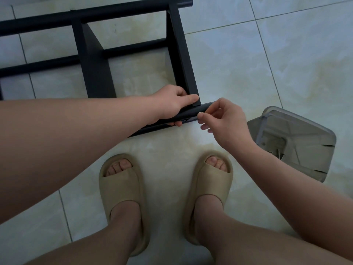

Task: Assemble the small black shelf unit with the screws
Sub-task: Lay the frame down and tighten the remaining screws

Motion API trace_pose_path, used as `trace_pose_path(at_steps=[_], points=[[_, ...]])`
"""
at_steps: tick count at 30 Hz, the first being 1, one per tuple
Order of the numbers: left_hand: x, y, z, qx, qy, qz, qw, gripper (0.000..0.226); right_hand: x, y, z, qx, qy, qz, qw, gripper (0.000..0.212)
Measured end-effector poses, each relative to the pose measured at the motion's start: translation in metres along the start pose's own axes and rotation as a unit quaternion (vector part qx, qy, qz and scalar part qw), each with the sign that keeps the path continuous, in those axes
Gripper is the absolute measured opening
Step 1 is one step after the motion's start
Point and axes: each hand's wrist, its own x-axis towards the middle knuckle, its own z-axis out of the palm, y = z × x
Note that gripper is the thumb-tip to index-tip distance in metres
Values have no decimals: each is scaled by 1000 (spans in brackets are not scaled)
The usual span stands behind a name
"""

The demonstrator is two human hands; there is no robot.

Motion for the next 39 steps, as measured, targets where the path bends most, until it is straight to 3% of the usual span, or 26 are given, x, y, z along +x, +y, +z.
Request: trace_pose_path(at_steps=[5,9,12,15,18,22,26,29,32,35,39], points=[[-9,8,2,13,15,-16,1000,36,-2,1,-10,-61,-2,-12,998,30],[-19,21,7,152,177,-15,972,36,-14,9,-35,-136,-51,-53,988,17],[-31,41,6,243,259,99,930,24,-33,26,-69,-177,-36,-81,980,18],[-39,68,16,330,208,207,897,20,-54,50,-108,-237,-16,-84,968,32],[-41,89,47,430,94,242,865,20,-73,82,-143,-282,4,-52,958,36],[-36,103,102,560,-27,298,772,30,-83,127,-174,-306,17,13,952,39],[-24,94,150,652,-71,372,657,41,-72,161,-179,-295,13,56,954,37],[-14,76,175,701,-136,356,603,44,-49,175,-174,-264,0,106,959,31],[-5,58,185,706,-175,327,604,32,-21,185,-170,-273,-38,162,948,33],[6,49,182,691,-154,340,619,27,1,195,-165,-296,-50,200,933,32],[15,45,177,671,-140,376,623,28,17,204,-159,-314,-41,190,929,27]])
